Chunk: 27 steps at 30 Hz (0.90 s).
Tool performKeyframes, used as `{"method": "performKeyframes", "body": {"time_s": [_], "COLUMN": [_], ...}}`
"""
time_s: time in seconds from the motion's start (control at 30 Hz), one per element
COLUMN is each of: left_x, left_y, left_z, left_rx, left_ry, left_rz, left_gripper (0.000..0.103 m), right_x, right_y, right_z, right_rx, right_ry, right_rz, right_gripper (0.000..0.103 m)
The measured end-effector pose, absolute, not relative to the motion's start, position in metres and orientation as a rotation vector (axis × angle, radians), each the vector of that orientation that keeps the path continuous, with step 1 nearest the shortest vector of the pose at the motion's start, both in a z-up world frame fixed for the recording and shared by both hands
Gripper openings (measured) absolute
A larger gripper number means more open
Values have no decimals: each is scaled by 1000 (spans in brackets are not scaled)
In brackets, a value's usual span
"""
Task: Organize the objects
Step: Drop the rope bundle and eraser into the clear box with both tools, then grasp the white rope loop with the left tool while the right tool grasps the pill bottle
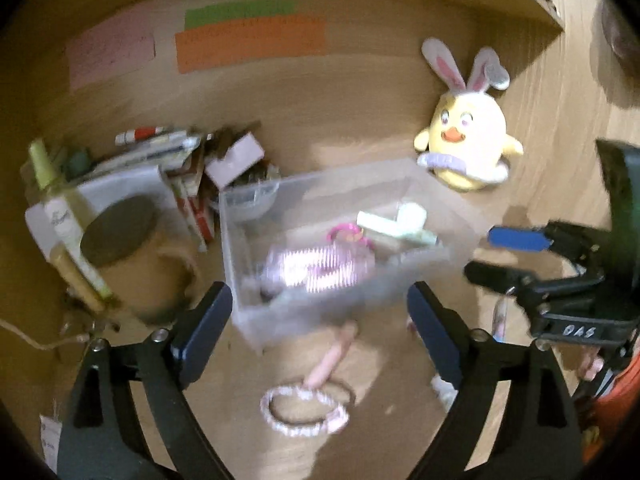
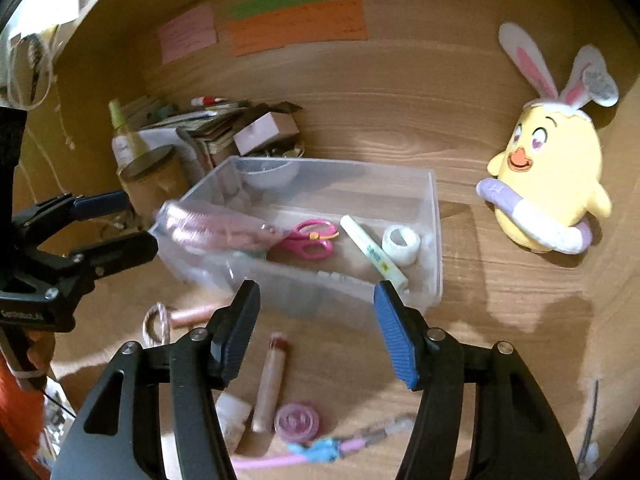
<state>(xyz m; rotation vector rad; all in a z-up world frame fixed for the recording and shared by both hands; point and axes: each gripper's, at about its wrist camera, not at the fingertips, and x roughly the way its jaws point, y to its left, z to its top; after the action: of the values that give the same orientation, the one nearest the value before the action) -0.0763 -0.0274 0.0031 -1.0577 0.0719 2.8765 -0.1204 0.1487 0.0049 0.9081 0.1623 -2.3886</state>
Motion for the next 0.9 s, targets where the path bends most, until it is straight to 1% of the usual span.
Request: {"method": "performKeyframes", "body": {"time_s": [0.1,0.17,0.23,0.3,0.33,0.37,0.4,0.43,0.6,0.77,0.8,0.83,0.87,0.9], "left_x": [-62,-54,-47,-43,-41,-40,-39,-39,-42,-45,-45,-44,-43,-42], "left_y": [-32,-35,-37,-37,-37,-36,-35,-33,-30,-31,-30,-29,-29,-28], "left_z": [-12,-22,-33,-42,-50,-54,-60,-63,-76,-86,-86,-86,-86,-86], "left_rx": [-1100,-1125,-1165,-1202,-1229,-1244,-1265,-1278,-1333,-1365,-1366,-1363,-1359,-1354], "left_ry": [58,52,20,-11,-27,-27,-21,-15,8,20,29,38,52,60], "left_rz": [2878,2865,2823,2783,2759,2748,2731,2721,2693,2687,2688,2693,2699,2702], "left_gripper": [90,86,69,60,53,50,46,44,44,44,42,34,30,22], "right_x": [-103,-92,-82,-72,-66,-62,-59,-55,-45,-46,-46,-48,-49,-49], "right_y": [151,151,150,147,146,144,142,139,124,119,119,118,118,118], "right_z": [0,-5,-10,-16,-19,-22,-24,-27,-44,-57,-59,-61,-63,-63], "right_rx": [908,924,937,950,957,965,971,978,1019,1068,1076,1084,1092,1090], "right_ry": [182,170,166,157,149,147,147,150,188,213,211,212,214,212], "right_rz": [-2386,-2364,-2343,-2317,-2301,-2283,-2271,-2256,-2210,-2207,-2206,-2205,-2204,-2207], "right_gripper": [55,55,55,55,53,51,47,43,35,33,32,29,27,27]}}
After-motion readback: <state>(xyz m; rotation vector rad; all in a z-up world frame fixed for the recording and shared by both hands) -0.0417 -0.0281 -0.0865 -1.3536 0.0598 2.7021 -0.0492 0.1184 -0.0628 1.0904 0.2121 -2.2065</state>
